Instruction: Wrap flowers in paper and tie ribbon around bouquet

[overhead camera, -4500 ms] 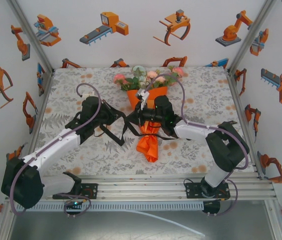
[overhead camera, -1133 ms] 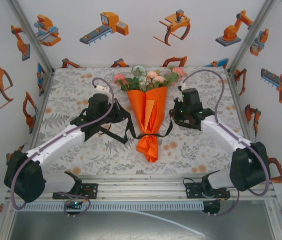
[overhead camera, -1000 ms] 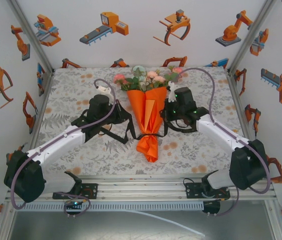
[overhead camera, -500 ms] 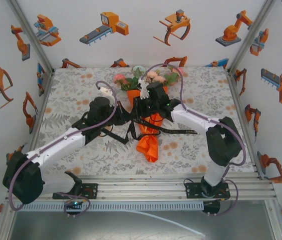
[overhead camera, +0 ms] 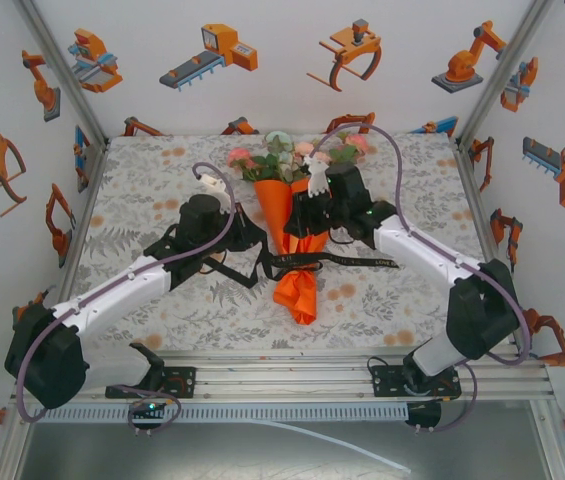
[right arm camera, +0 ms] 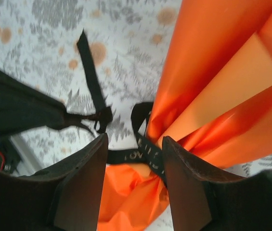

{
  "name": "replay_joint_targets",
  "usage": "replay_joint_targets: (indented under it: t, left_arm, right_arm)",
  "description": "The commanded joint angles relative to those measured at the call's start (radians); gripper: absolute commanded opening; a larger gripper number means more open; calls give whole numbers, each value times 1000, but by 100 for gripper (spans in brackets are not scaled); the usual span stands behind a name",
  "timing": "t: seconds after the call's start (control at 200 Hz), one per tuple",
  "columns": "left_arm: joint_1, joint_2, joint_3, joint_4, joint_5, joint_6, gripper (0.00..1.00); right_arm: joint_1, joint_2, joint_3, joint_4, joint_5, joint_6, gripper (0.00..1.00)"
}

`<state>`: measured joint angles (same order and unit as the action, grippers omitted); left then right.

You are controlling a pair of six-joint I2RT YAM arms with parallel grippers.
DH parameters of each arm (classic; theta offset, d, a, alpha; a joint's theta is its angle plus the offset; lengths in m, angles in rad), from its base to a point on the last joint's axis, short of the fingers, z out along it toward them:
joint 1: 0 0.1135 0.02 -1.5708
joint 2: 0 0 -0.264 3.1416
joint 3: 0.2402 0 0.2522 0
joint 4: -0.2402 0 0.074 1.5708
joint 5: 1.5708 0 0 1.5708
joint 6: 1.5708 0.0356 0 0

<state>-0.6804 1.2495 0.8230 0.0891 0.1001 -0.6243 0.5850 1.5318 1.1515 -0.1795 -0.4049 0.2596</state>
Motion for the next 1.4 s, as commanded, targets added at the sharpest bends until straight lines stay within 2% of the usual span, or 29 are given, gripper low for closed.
replay_joint_targets:
  t: [0.0,0.08,0.165,0.3,0.501,0.611,0.786,0.856,0.911,1.041,1.086,1.121,1.176,1.282,1.397]
  left_arm:
    - [-5,10,36,-21,-28,25,0]
    - [-4,29,52,-13,-19,-3,0]
    - [-4,45,65,-14,-13,-32,0]
    - [-4,44,59,6,14,-62,0]
    - [-4,38,71,20,72,-90,0]
    - [-4,33,74,33,85,-97,0]
    - [-6,33,76,41,108,-120,0]
    - [-8,35,71,55,117,-135,0]
    - [-8,39,71,64,125,-146,0]
    - [-11,57,77,77,141,-161,0]
    - [-11,58,80,73,138,-157,0]
    - [-11,53,80,68,127,-148,0]
    - [-10,35,84,45,95,-122,9]
    - [-10,-22,94,-35,-39,-53,36]
    - [-6,-72,77,-91,-189,6,50]
  right_arm:
    - [15,-6,-11,-13,-159,-20,50]
    - [37,-22,-103,163,-249,9,55]
    - [39,-52,-201,340,-250,46,60]
    - [39,-66,-274,564,-274,90,64]
    - [39,-38,-340,810,-255,42,64]
    - [39,0,-312,832,-245,30,62]
    - [39,40,-287,861,-273,45,50]
    - [39,42,-295,872,-281,48,43]
    - [39,40,-304,887,-279,53,34]
    - [39,29,-323,905,-282,63,6]
    - [38,19,-334,905,-287,67,0]
    - [35,9,-349,905,-297,69,0]
    - [31,-17,-384,904,-313,63,0]
    - [14,-80,-478,902,-316,51,0]
    - [2,-148,-557,873,-312,33,0]
